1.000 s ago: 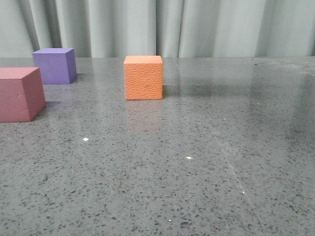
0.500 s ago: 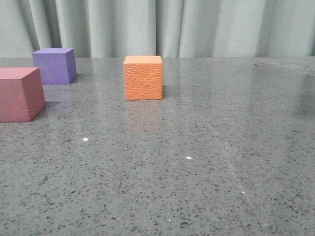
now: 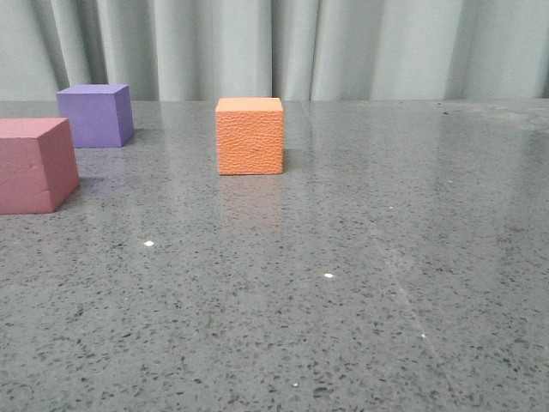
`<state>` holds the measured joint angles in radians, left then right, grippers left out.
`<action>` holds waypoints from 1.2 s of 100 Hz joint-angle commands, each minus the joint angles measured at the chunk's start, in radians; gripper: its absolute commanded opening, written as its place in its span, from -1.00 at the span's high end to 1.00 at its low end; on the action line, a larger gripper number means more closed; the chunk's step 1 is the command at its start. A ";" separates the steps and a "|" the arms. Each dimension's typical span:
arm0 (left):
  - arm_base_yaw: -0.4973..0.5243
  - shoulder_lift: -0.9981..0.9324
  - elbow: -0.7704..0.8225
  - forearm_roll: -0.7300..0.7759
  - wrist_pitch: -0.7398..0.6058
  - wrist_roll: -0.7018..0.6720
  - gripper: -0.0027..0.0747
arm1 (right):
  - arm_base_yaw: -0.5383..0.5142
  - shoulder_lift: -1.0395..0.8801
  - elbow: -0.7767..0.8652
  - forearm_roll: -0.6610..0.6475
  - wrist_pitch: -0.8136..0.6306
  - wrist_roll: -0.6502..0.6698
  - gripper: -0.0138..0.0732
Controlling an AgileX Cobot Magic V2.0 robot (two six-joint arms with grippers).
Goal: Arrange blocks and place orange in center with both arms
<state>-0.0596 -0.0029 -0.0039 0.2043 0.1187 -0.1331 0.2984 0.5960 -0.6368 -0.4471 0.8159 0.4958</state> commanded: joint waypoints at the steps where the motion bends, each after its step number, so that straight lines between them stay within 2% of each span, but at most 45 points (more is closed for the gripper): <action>1: 0.001 -0.034 0.053 -0.006 -0.083 -0.004 0.98 | -0.007 -0.067 0.010 -0.047 -0.045 -0.008 -0.42; 9: 0.001 -0.034 0.053 -0.006 -0.083 -0.004 0.98 | -0.007 -0.115 0.031 -0.047 -0.045 -0.008 -0.16; 21: 0.001 -0.034 0.053 -0.006 -0.083 -0.004 0.98 | -0.007 -0.155 0.039 -0.047 -0.045 -0.008 0.41; 32: 0.001 -0.034 0.053 -0.006 -0.083 -0.004 0.98 | -0.007 -0.161 0.039 -0.047 -0.045 -0.008 0.85; 96: 0.001 -0.034 0.053 -0.006 -0.083 -0.004 0.98 | -0.007 -0.161 0.040 -0.061 -0.045 -0.008 0.84; 120: 0.001 -0.034 0.053 -0.006 -0.083 -0.004 0.98 | -0.007 -0.220 0.066 -0.062 -0.123 -0.008 0.84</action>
<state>-0.0596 -0.0029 -0.0039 0.2043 0.1187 -0.1331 0.2984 0.4059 -0.5601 -0.4678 0.7981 0.4958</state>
